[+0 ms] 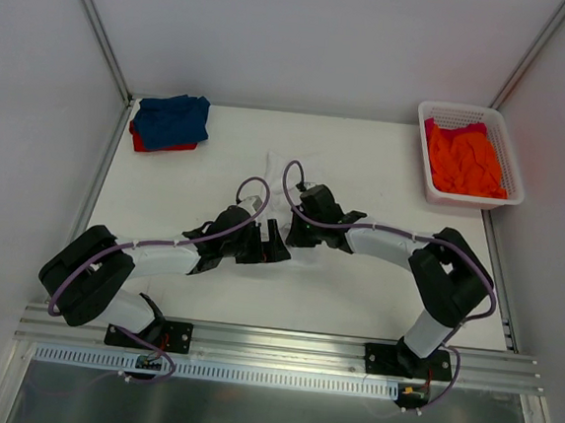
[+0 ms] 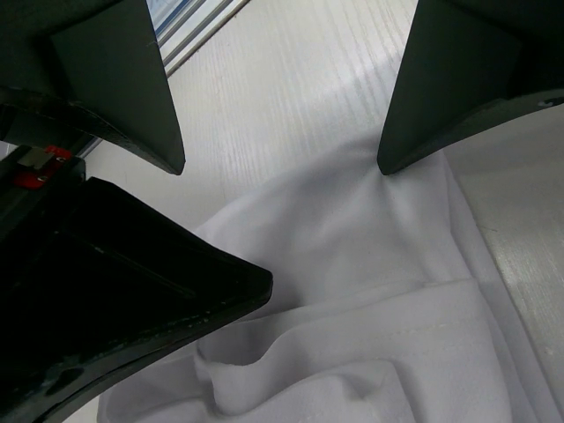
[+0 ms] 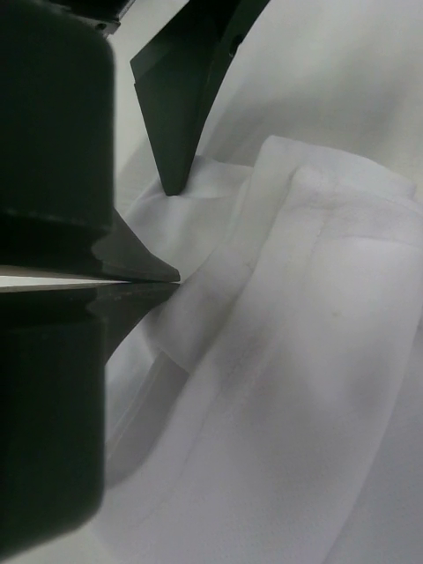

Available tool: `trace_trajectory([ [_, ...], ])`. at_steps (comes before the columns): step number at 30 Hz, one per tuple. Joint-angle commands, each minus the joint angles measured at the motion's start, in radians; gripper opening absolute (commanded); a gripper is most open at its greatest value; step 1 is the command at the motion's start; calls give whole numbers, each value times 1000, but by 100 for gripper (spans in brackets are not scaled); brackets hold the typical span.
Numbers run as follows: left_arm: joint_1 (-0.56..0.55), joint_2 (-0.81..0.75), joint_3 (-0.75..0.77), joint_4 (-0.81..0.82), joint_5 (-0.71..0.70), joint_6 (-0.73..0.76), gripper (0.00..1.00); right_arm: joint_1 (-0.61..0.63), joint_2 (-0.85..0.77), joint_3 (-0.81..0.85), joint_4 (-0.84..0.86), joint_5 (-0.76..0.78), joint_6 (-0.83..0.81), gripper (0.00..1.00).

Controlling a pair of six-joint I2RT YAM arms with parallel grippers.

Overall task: Fold and stack the t-shirts
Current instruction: Fold the tshirt

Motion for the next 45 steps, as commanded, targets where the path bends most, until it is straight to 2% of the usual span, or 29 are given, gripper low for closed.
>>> trace_trajectory([
  [1,-11,6,-6,-49,-16,21,94,4,29,14,27,-14,9,0],
  [26,-13,-22,-36,-47,-25,15,94,-22,116,67,51,5,-9,0],
  [45,-22,-17,-44,-49,-22,10,94,-136,174,160,47,-33,-29,0],
])
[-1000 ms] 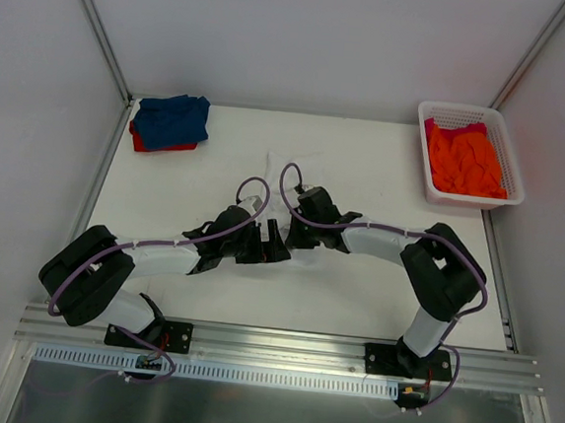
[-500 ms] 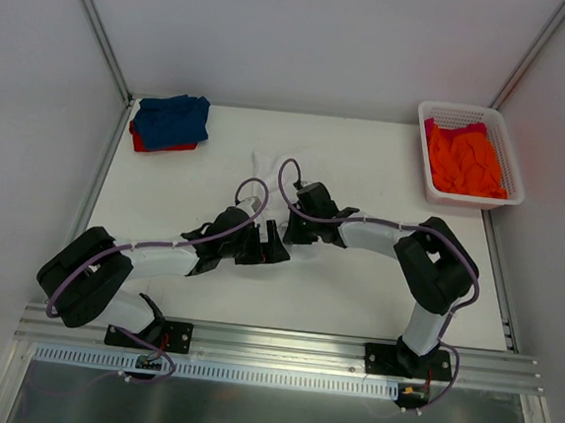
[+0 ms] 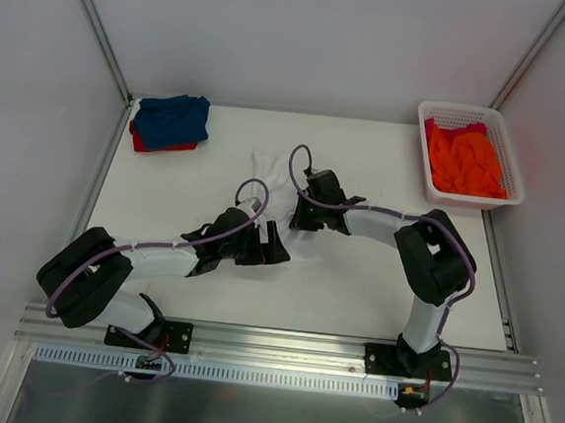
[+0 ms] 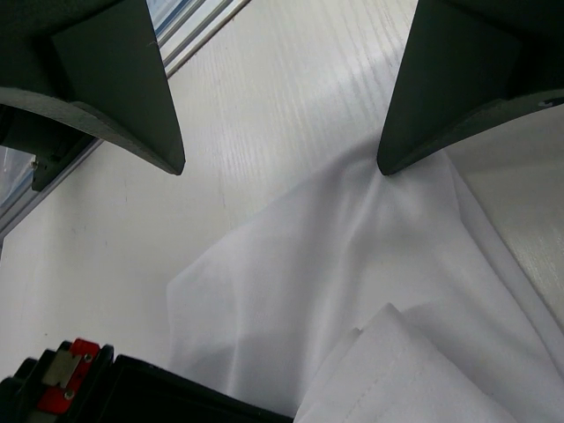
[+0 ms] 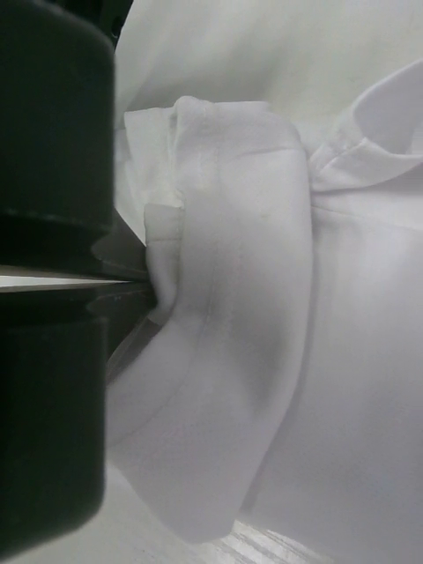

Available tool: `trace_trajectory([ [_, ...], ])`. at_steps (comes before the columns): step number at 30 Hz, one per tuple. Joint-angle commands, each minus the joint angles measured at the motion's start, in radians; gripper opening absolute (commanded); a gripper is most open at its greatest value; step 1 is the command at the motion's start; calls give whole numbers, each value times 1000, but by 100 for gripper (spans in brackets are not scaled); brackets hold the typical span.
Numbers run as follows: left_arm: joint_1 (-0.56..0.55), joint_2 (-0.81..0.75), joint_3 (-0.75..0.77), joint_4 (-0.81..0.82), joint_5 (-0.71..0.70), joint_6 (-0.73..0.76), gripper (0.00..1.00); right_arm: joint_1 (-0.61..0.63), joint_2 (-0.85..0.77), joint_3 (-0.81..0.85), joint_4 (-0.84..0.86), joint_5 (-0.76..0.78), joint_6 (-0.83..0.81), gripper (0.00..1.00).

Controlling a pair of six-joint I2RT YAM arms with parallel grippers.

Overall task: Fold and stack the t-shirts
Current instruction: Fold the tshirt

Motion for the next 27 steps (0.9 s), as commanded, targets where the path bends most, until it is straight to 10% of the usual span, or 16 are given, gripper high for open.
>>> trace_trajectory([
  [1,-18,-1,-23,-63,-18,11,94,-24,17,58,3,-2,-19,0],
  [27,-50,30,-13,-52,-12,-3,94,-191,180,397,-69,-58,-10,0],
])
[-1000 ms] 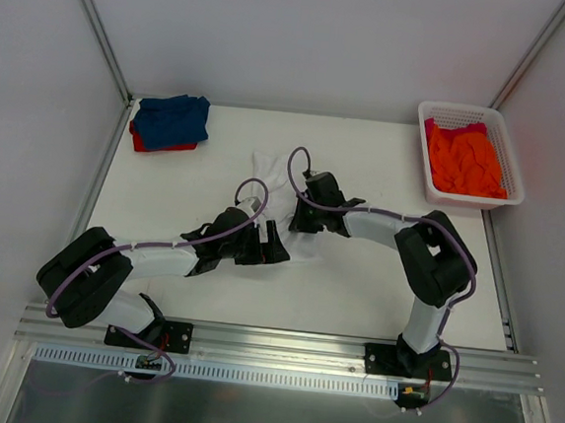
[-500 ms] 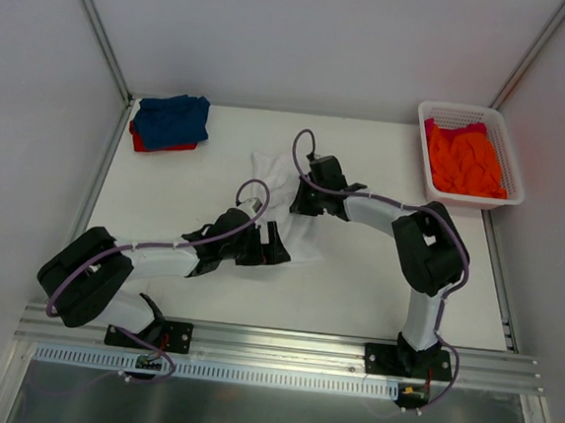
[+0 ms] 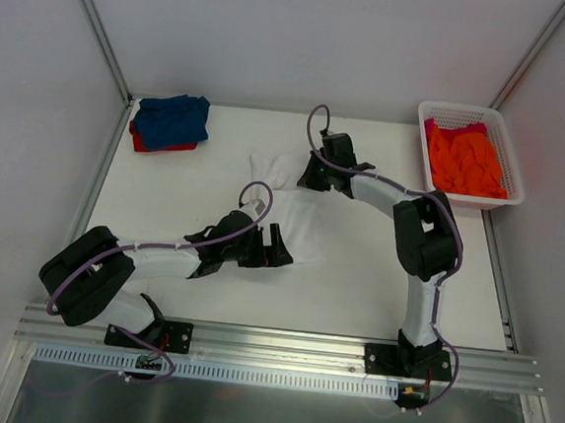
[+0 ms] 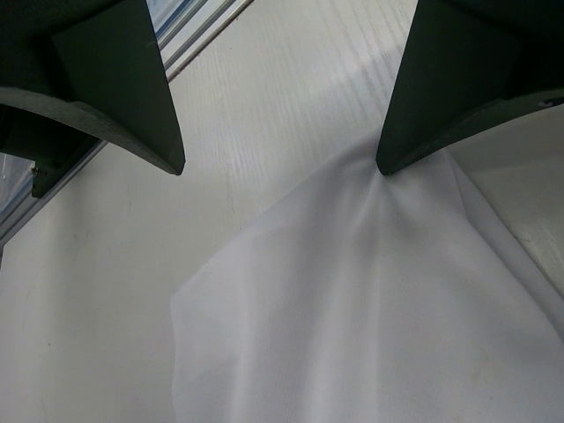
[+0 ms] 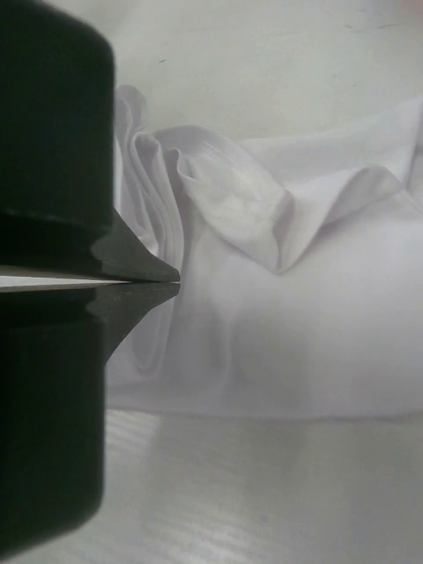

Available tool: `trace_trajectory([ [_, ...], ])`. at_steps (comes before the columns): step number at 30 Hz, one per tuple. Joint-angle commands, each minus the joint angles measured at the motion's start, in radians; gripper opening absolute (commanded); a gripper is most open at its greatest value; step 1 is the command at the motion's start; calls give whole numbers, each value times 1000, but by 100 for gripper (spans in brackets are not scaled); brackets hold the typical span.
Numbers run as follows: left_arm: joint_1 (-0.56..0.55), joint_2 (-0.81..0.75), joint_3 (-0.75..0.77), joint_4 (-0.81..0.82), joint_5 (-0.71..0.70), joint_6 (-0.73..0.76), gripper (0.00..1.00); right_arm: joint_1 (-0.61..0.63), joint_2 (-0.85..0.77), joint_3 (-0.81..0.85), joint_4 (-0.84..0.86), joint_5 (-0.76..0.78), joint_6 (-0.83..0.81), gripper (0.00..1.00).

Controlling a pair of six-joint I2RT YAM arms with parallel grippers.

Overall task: Fold and stack the t-shirts
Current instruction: Fold the tshirt

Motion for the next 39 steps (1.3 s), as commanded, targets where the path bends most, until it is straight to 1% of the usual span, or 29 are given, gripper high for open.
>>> trace_trajectory([
  [1,-14,15,-13,-73,5,6,94,-43,-15,47,-31,-13,-5,0],
  [6,-14,-8,-2,-91,-1,17,94,-108,-97,12,-57,-1,-34,0],
  [12,-14,-122,44,-194,-45,54,95,-145,-200,-62,-105,31,-77,1],
  [14,-12,-189,68,-249,-84,77,97,-146,-240,-100,-117,44,-86,5],
  [15,-11,-190,73,-264,-95,83,97,-148,-254,-114,-123,44,-86,5],
  [17,-9,-223,82,-304,-119,92,99,-146,-285,-146,-127,36,-85,11],
  [18,-3,-234,82,-312,-122,98,99,-146,-300,-186,-128,36,-80,14],
  [19,1,-246,81,-317,-122,100,99,-146,-333,-207,-128,35,-79,20],
  [20,6,-251,79,-326,-121,103,99,-145,-350,-230,-128,33,-74,21],
  [21,14,-262,78,-329,-122,103,99,-143,-366,-274,-125,33,-74,26],
  [23,23,-274,68,-335,-130,103,99,-140,-421,-325,-119,33,-62,29],
  [24,35,-286,64,-341,-150,100,99,-137,-441,-376,-110,33,-59,34],
  [27,58,-297,42,-343,-148,100,99,-126,-512,-439,-108,39,-50,39],
  [28,73,-298,33,-341,-142,98,99,-119,-525,-477,-108,39,-50,43],
  [32,98,-292,7,-341,-142,98,99,-87,-605,-560,-107,42,-36,47],
  [33,101,-292,1,-341,-144,97,99,-77,-614,-575,-104,47,-24,50],
  [39,104,-272,-48,-327,-144,92,99,-5,-650,-646,-96,59,10,55],
])
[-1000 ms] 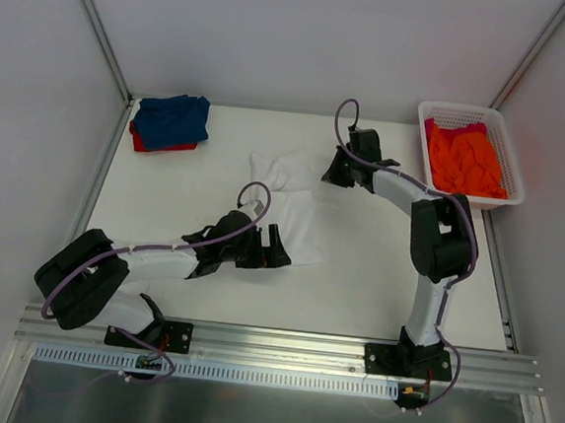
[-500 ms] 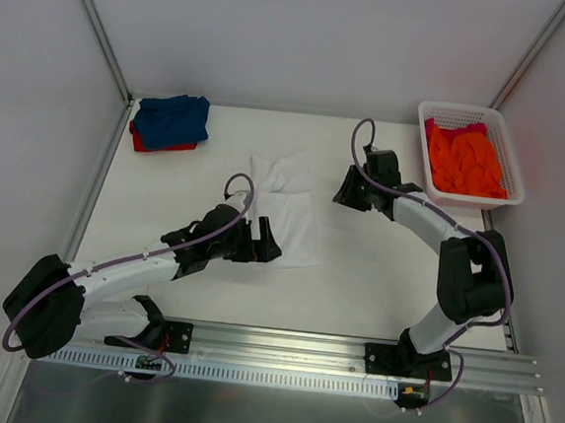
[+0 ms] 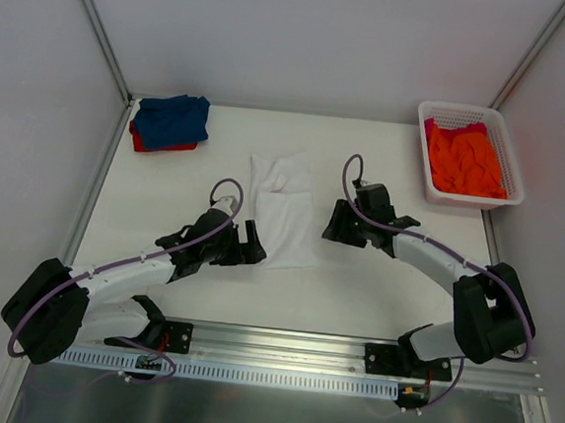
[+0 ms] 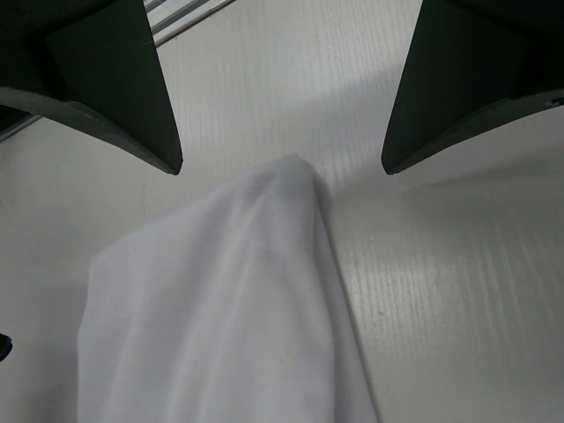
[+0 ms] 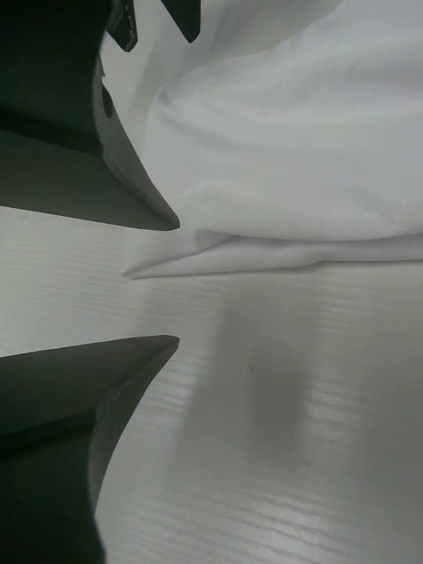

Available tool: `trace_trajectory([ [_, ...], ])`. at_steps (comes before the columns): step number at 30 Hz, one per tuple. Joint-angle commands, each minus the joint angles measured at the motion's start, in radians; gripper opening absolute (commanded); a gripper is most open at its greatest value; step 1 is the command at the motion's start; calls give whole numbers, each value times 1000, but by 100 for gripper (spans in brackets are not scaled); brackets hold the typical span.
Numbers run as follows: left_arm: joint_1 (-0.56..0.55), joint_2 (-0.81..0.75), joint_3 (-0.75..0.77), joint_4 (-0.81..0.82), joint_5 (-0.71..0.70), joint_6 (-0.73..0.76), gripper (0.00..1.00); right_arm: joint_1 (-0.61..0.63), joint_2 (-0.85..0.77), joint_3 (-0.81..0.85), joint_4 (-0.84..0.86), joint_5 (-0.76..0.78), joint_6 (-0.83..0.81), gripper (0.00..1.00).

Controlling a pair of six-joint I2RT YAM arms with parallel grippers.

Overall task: Fold and stack the t-shirts
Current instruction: Fold the tshirt

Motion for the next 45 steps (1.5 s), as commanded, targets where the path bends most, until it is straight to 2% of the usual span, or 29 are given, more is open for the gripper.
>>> trace_trajectory([
  [1,9,3,-41,3,-9,11,99,44,-48,-31,16,29,43,55],
  [9,9,3,-114,69,0,-21,99,107,-62,-106,59,38,84,56],
  [22,9,86,-150,186,38,-44,98,127,-11,-162,131,26,107,56],
  [30,9,133,-150,229,54,-47,97,153,59,-155,213,18,129,57],
  [45,2,176,-150,270,74,-59,96,186,73,-137,214,27,141,56],
])
